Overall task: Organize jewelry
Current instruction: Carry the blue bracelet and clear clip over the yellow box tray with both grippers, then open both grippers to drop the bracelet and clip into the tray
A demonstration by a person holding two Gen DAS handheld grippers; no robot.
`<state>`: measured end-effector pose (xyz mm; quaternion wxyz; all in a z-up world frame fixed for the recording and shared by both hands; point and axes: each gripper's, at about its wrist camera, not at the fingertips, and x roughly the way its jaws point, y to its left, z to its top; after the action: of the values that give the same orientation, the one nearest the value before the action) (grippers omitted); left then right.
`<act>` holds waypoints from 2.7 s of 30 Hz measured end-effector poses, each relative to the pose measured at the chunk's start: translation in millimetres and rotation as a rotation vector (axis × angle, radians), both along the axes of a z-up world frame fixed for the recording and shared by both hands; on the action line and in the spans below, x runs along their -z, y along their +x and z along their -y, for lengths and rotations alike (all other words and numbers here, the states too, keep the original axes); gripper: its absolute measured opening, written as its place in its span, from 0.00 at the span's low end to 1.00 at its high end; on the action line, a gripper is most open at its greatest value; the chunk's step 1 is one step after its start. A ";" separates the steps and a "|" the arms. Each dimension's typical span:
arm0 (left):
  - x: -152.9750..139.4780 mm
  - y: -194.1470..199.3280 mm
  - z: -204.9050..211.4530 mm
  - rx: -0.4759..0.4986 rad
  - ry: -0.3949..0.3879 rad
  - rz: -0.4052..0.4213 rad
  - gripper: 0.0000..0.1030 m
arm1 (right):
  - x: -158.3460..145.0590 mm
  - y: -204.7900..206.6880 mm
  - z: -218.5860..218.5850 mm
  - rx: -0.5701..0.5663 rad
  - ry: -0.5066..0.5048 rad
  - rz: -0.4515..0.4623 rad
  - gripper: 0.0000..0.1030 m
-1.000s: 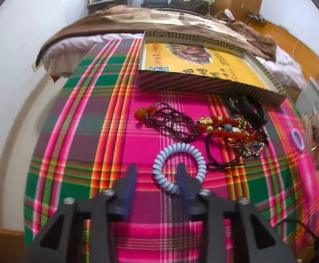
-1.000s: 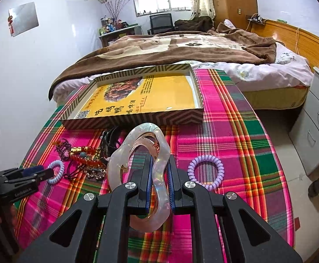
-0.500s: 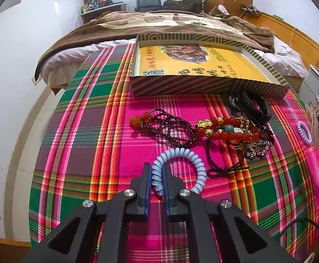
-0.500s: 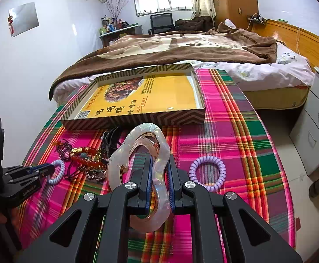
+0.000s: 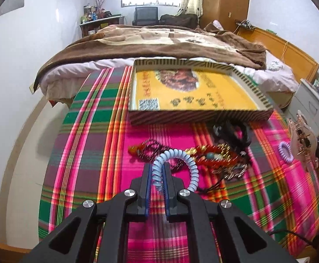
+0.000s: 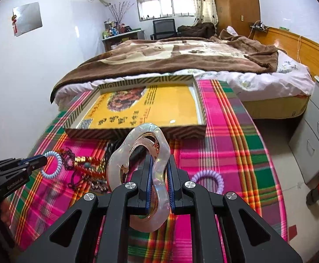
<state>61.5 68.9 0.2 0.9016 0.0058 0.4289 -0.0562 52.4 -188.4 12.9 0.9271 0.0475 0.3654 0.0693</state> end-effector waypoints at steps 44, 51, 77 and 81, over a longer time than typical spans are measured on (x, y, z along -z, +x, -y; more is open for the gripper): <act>23.6 233.4 28.2 0.041 -0.086 -0.080 0.09 | 43.1 232.1 5.8 -0.002 -0.141 -0.207 0.12; 37.5 239.8 30.6 0.031 -0.077 -0.109 0.09 | 53.7 241.8 1.8 -0.010 -0.163 -0.237 0.12; 32.3 232.3 32.1 0.008 -0.057 -0.100 0.57 | 40.4 236.6 2.5 0.023 -0.141 -0.188 0.37; 20.8 219.0 32.4 0.011 -0.064 -0.075 0.62 | 30.1 226.8 1.7 0.015 -0.119 -0.166 0.41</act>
<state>280.5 36.5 -20.6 0.8843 -0.0230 0.4603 -0.0750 279.2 -190.1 -17.2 0.8954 0.0006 0.4439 0.0362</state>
